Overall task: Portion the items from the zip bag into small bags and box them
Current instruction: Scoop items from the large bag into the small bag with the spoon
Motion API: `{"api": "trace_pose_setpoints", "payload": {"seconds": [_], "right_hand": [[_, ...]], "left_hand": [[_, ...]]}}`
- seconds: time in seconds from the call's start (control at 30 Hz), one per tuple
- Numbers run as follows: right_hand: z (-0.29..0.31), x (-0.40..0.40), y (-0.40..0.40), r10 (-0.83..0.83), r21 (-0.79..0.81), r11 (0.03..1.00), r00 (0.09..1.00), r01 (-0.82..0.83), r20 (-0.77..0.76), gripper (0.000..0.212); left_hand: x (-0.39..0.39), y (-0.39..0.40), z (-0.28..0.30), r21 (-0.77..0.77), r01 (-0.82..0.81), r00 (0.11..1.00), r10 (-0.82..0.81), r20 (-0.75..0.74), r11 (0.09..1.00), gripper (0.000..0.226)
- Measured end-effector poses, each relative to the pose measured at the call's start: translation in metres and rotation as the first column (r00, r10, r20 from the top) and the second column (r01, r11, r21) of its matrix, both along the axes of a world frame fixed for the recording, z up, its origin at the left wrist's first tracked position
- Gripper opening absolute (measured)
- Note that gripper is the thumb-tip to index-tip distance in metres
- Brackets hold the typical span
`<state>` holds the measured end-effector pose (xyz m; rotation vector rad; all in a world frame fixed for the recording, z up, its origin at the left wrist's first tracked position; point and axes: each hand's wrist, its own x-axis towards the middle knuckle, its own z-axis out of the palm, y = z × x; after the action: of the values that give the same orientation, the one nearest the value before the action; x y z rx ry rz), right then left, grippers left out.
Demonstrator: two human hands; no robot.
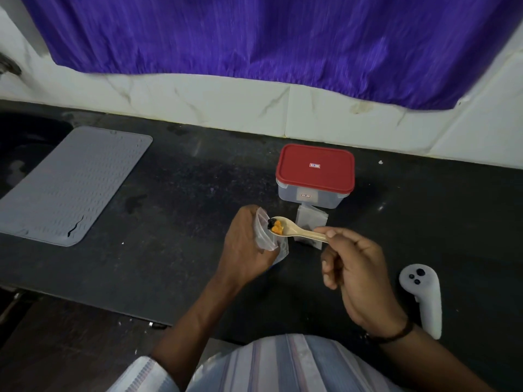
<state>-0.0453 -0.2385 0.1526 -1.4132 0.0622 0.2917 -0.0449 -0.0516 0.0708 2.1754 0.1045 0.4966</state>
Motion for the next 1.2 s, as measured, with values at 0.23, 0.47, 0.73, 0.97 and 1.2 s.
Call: {"api": "trace_pose_setpoints", "payload": {"seconds": [0.23, 0.47, 0.73, 0.97, 1.2], "right_hand": [[-0.001, 0.004, 0.005, 0.43, -0.582, 0.793, 0.842, -0.18, 0.327, 0.023], [-0.006, 0.015, 0.003, 0.738, -0.784, 0.553, 0.271, 0.283, 0.618, 0.031], [-0.038, 0.031, 0.013, 0.491, -0.75, 0.661, 0.757, -0.001, 0.432, 0.022], [-0.066, 0.028, 0.039, 0.693, -0.957, 0.26, 0.666, 0.128, 0.277, 0.015], [-0.067, 0.026, 0.042, 0.734, -0.95, 0.12, 0.618, 0.289, 0.281, 0.017]], "left_hand": [[-0.004, -0.008, 0.001, 0.172, 0.054, 0.991, -0.074, 0.111, 0.984, 0.034], [-0.006, -0.002, 0.0, 0.0, -0.047, 0.999, 0.047, -0.019, 0.999, 0.041], [0.003, 0.022, -0.001, -0.226, -0.411, 0.893, 0.341, -0.292, 0.883, 0.041], [0.012, 0.016, -0.011, -0.243, -0.43, 0.807, 0.249, -0.536, 0.869, 0.049], [0.013, 0.013, -0.015, -0.272, -0.465, 0.775, 0.24, -0.584, 0.842, 0.047]]}}
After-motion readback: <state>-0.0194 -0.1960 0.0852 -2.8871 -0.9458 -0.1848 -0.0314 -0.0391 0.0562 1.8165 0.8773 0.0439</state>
